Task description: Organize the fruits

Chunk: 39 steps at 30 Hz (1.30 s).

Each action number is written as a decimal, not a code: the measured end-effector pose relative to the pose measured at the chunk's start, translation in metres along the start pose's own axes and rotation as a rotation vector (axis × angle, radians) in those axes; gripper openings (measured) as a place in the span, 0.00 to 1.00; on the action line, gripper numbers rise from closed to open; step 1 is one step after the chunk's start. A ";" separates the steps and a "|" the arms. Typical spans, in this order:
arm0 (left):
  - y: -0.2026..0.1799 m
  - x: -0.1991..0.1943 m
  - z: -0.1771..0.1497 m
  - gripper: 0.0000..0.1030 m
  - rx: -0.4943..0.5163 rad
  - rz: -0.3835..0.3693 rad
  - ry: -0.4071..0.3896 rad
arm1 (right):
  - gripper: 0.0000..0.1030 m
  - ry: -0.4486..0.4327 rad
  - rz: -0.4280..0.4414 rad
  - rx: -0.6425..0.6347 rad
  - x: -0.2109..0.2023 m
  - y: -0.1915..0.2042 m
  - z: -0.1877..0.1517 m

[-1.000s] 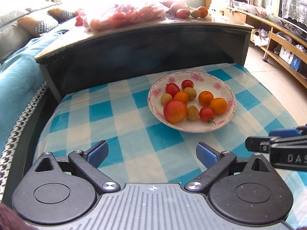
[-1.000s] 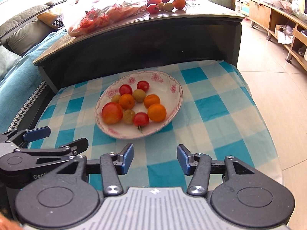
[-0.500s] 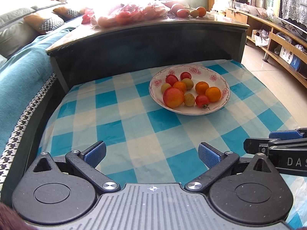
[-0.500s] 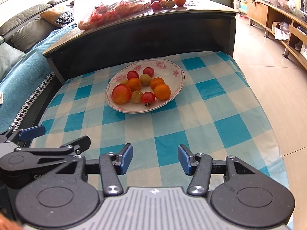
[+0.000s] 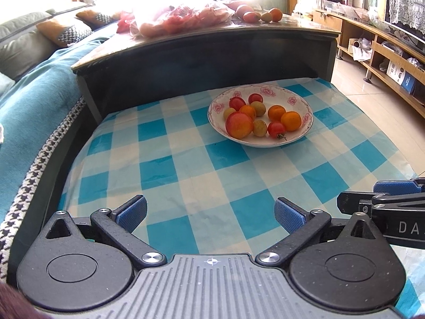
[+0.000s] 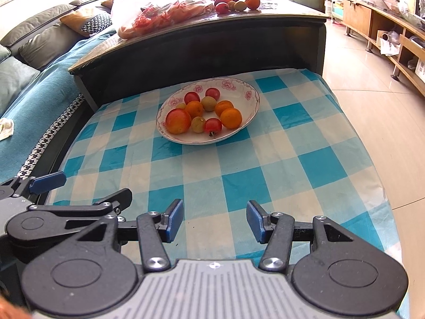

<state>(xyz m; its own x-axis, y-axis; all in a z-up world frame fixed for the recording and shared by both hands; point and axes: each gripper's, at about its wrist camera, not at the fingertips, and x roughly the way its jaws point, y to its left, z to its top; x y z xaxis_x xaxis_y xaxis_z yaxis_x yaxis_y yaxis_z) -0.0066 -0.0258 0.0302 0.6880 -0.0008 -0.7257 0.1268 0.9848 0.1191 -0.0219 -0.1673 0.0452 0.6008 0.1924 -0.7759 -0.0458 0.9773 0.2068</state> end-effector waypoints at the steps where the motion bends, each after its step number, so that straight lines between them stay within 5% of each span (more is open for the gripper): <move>1: 0.000 -0.001 -0.001 1.00 -0.006 -0.001 0.004 | 0.52 -0.001 0.001 0.000 -0.002 0.001 -0.002; 39: -0.003 -0.023 -0.032 0.98 -0.038 -0.040 0.025 | 0.52 0.027 -0.013 -0.014 -0.029 0.006 -0.038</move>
<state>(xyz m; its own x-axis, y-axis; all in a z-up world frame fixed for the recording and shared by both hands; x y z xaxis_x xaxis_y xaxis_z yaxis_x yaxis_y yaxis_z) -0.0459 -0.0231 0.0248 0.6645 -0.0362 -0.7464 0.1258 0.9900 0.0640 -0.0700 -0.1635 0.0469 0.5798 0.1821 -0.7942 -0.0495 0.9808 0.1887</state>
